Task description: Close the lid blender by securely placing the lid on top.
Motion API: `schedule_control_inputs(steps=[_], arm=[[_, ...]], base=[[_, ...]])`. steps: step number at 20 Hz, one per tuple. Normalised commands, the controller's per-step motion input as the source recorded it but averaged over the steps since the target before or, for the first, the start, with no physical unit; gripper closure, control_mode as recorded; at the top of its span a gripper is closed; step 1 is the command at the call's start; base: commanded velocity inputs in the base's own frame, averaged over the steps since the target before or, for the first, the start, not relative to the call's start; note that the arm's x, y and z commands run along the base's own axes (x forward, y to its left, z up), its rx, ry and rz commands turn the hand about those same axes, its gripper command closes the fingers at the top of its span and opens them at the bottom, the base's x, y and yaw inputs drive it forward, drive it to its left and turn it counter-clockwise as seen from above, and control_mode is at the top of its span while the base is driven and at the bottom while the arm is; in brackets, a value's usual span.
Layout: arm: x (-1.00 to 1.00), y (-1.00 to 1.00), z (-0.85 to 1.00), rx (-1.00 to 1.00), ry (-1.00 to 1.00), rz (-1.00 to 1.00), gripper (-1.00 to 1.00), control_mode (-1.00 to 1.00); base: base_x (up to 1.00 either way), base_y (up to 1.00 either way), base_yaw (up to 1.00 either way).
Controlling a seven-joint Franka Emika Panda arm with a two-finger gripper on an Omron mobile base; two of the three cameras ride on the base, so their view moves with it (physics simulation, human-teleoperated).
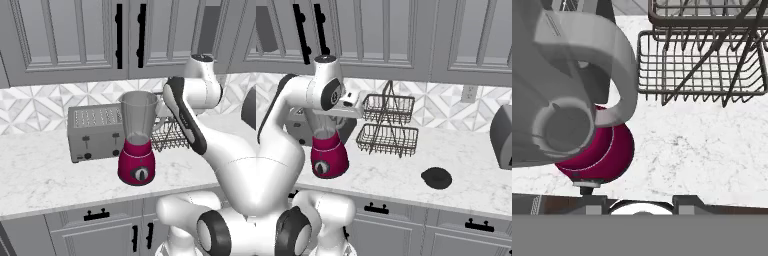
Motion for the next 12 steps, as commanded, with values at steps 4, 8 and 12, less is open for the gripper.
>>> schedule_control_inputs(steps=[4, 8, 12], arm=[[-0.41, -0.74, -0.04, 0.09, -0.01, -0.02, -1.0, -1.0], [-0.62, -1.0, -0.15, 0.18, 0.0, -0.14, -1.0, -1.0], [-0.43, -1.0, -0.28, 0.14, 0.01, -0.19, -1.0, -1.0]], base=[[0.0, 0.0, 0.0], [0.0, 0.0, 0.0], [0.0, 0.0, 0.0]])
